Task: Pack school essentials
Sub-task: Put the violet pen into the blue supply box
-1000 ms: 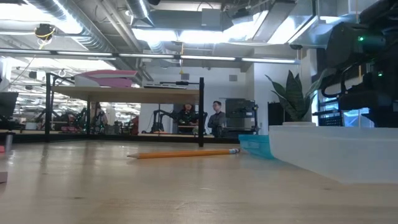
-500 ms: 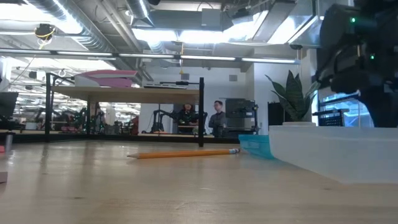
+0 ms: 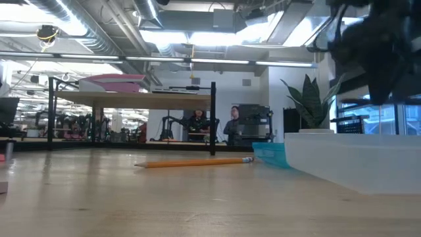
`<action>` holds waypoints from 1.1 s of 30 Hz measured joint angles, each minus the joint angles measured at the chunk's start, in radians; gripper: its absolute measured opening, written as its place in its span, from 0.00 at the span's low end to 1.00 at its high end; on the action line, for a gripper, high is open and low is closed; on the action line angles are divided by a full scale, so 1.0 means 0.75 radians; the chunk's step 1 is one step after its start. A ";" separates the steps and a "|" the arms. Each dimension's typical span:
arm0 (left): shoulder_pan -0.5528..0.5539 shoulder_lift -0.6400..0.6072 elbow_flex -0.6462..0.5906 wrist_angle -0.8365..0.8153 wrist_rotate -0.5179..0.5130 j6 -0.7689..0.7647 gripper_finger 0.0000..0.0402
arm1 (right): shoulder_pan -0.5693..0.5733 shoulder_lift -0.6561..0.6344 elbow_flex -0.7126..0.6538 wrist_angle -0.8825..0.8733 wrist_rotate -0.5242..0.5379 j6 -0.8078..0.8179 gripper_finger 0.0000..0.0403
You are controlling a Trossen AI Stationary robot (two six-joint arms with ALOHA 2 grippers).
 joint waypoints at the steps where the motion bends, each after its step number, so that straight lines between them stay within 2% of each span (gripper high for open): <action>1: 0.000 0.000 0.000 0.000 0.000 0.000 0.09 | 0.017 0.016 0.025 0.003 -0.014 -0.040 0.10; 9: 0.000 0.000 0.000 0.000 -0.001 0.000 0.09 | 0.160 0.191 0.149 0.130 -0.059 -0.385 0.10; 16: 0.000 0.000 0.000 0.000 -0.008 0.000 0.09 | 0.275 0.353 0.168 0.354 -0.142 -0.679 0.10; 33: 0.000 0.000 0.000 0.000 -0.034 0.056 0.09 | 0.317 0.614 0.168 0.427 -0.120 -0.853 0.10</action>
